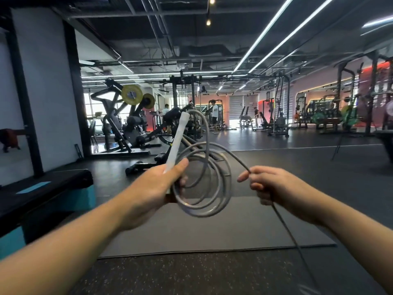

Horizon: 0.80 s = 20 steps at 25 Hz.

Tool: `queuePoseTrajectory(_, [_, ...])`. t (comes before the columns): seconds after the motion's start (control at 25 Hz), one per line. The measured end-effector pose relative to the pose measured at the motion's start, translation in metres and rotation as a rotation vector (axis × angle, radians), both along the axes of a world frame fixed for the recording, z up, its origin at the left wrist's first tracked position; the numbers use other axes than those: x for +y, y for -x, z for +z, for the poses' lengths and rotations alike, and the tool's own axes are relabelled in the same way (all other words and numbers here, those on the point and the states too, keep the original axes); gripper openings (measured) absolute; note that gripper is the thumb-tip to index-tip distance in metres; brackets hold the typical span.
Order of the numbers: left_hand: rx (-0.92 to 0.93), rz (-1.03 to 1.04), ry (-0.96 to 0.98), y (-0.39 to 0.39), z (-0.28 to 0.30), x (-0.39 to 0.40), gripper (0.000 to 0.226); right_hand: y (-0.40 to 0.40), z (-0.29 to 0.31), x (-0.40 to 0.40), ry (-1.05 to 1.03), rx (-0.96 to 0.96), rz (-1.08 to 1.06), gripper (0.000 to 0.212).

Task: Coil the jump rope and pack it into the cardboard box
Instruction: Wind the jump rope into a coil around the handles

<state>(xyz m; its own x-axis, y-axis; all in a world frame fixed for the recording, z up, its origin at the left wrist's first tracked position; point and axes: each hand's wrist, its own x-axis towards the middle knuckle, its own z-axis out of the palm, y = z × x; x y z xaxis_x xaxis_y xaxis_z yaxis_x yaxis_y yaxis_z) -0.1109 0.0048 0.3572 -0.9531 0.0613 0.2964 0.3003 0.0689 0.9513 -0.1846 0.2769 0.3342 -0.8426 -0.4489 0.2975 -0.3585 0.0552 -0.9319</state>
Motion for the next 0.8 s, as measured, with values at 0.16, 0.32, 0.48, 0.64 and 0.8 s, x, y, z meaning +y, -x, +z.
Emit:
queuePoseTrajectory(0.16, [-0.045,0.047,-0.493,0.008,-0.004,0.055,0.031,-0.02,-0.037,-0.05,0.321,-0.074,0.213,0.079])
queuePoseTrajectory(0.32, [-0.058,0.18,-0.612,0.019,-0.014,0.086,0.036,-0.035,-0.035,-0.082,0.557,-0.007,0.028,0.092])
queuePoseTrajectory(0.48, [-0.113,0.262,-0.695,0.018,-0.016,0.09,0.037,-0.048,-0.025,-0.104,0.698,-0.042,-0.028,0.068])
queuePoseTrajectory(0.64, [-0.154,0.255,-0.74,0.008,-0.018,0.091,0.032,-0.049,-0.017,-0.109,0.91,-0.27,0.059,0.067])
queuePoseTrajectory(0.8, [-0.166,0.298,-0.767,0.008,-0.021,0.095,0.034,-0.054,-0.012,-0.103,0.587,-0.2,0.067,0.064])
